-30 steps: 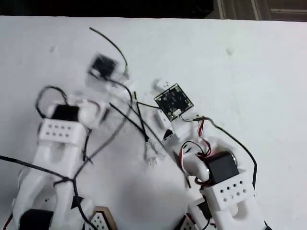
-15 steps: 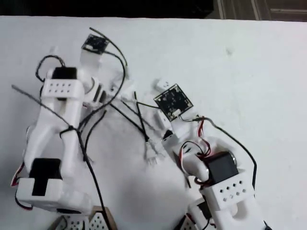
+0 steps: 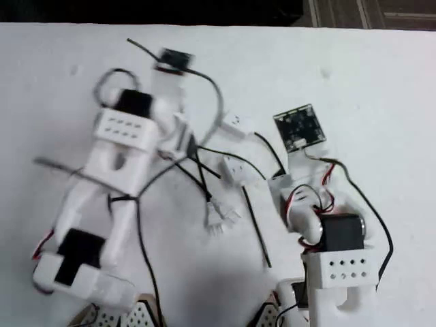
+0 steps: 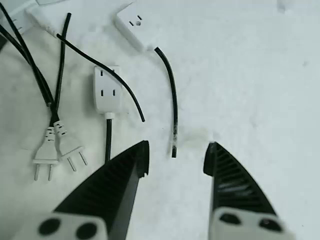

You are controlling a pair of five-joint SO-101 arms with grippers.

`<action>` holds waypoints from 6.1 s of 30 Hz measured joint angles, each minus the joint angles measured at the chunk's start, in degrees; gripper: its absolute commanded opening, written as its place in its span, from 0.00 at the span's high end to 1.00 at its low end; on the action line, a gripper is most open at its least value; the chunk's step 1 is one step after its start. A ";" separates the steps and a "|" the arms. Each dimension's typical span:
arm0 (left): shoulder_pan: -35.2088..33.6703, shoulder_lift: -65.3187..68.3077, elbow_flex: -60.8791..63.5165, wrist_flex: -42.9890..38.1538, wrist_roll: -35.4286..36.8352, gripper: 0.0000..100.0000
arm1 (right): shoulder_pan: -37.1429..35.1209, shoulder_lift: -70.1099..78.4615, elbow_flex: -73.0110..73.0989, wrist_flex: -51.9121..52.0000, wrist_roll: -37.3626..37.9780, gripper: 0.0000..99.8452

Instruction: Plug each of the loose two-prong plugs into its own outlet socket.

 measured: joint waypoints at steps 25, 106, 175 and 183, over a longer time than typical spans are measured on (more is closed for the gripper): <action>13.54 35.43 -23.74 -6.15 22.68 0.77 | 13.01 0.00 0.00 -2.73 5.01 0.82; 1.14 -22.07 31.56 -7.03 -32.62 0.97 | 10.64 0.00 -1.58 -0.79 5.19 0.82; -22.77 -33.67 55.91 -41.85 -29.01 0.79 | -4.75 10.37 -4.57 6.95 5.27 0.82; -23.03 -30.51 57.49 -41.93 -33.67 0.79 | -4.75 10.37 -4.57 6.95 5.27 0.82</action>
